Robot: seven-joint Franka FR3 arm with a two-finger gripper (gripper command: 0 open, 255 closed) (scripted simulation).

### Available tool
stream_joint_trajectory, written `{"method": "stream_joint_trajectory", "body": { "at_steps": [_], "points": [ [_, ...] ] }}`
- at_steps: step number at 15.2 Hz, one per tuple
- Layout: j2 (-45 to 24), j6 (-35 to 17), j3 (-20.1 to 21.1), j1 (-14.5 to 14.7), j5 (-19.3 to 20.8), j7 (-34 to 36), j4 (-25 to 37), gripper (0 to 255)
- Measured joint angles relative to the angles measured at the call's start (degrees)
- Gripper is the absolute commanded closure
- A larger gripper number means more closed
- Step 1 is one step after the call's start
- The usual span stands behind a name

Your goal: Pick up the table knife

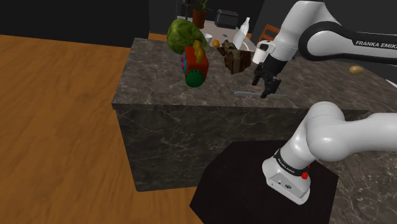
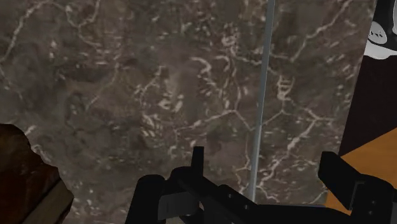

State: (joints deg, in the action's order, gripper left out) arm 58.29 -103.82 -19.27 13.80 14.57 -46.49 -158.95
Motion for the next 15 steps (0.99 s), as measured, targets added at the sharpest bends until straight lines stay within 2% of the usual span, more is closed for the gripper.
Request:
{"method": "stream_joint_trajectory", "body": {
  "at_steps": [10, 15],
  "points": [
    [0.05, -0.26, -0.09, -0.06, 0.10, -0.03, -0.27, 255],
    [0.11, 2.62, 0.71, 0.35, -0.71, -0.02, 2.57, 255]
  ]
}}
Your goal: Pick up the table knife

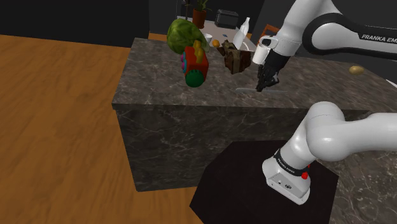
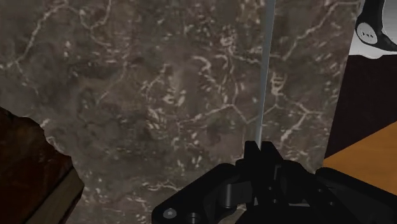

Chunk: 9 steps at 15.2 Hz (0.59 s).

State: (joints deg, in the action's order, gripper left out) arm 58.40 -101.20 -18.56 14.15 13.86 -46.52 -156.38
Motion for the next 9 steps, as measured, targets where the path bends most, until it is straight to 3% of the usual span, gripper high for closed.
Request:
{"method": "stream_joint_trajectory", "body": {
  "at_steps": [9],
  "points": [
    [-0.83, 6.28, 1.67, 0.93, -1.69, 0.02, 7.15, 255]
  ]
}}
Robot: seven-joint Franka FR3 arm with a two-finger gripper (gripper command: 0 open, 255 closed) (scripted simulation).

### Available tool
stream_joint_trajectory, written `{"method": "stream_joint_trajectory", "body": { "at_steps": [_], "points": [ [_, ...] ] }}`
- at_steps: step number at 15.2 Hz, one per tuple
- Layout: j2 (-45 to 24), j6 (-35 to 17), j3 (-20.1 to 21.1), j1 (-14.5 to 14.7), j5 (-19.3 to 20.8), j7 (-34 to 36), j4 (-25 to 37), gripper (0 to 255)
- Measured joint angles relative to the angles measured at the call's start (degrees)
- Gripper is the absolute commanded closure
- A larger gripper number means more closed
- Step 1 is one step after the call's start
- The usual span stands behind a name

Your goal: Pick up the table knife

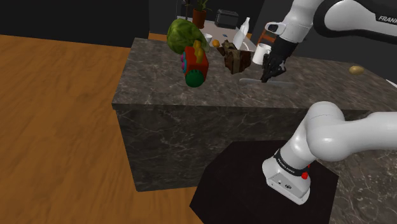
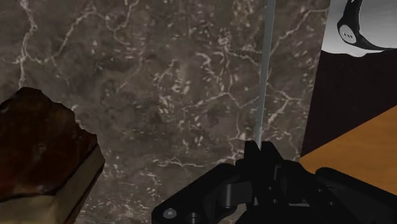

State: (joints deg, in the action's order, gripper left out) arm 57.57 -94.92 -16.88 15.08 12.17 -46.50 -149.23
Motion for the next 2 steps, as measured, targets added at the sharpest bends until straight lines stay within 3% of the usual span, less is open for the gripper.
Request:
{"method": "stream_joint_trajectory", "body": {
  "at_steps": [2],
  "points": [
    [-0.34, 1.05, 0.19, 0.15, -0.22, -0.07, 1.41, 255]
  ]
}}
